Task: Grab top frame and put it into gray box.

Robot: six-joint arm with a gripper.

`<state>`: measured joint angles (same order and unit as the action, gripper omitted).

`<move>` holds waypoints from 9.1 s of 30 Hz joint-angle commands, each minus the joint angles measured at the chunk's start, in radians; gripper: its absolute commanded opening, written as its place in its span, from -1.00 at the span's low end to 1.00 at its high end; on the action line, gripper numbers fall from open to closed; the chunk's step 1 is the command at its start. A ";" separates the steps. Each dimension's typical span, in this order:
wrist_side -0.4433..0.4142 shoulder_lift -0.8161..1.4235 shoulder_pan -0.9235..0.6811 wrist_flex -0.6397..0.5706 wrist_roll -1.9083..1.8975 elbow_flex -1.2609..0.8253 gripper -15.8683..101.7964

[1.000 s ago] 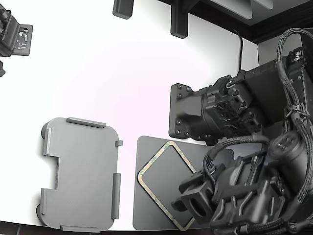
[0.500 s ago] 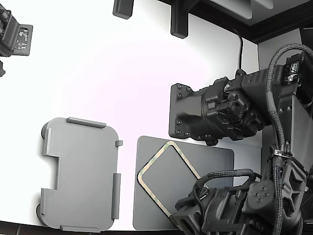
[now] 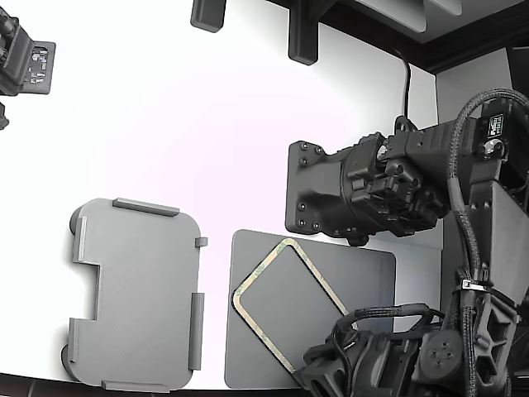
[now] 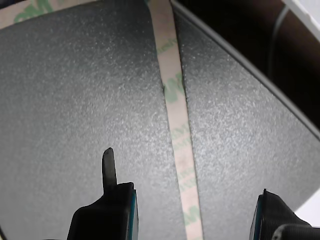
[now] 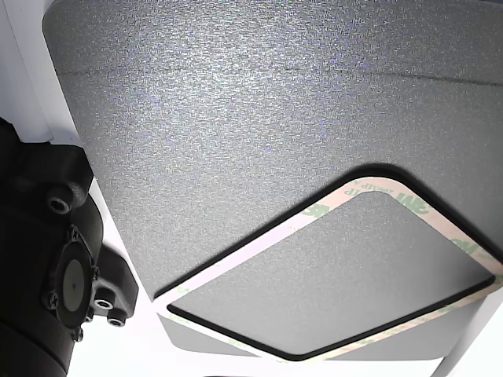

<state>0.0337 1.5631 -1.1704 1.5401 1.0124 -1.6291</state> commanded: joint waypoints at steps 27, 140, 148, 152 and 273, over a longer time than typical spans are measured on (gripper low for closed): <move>-0.003 -0.075 -0.060 -0.124 -0.034 -0.021 0.90; -0.515 0.003 0.156 0.114 -1.209 0.485 -0.94; -0.495 0.028 0.365 0.114 -1.370 0.535 -0.96; -0.374 0.006 0.485 0.114 -1.494 0.531 -0.95; -0.086 -0.215 0.692 0.118 -3.146 0.333 -0.95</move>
<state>-0.0506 1.3284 -0.4939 1.6460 -2.1322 -1.3254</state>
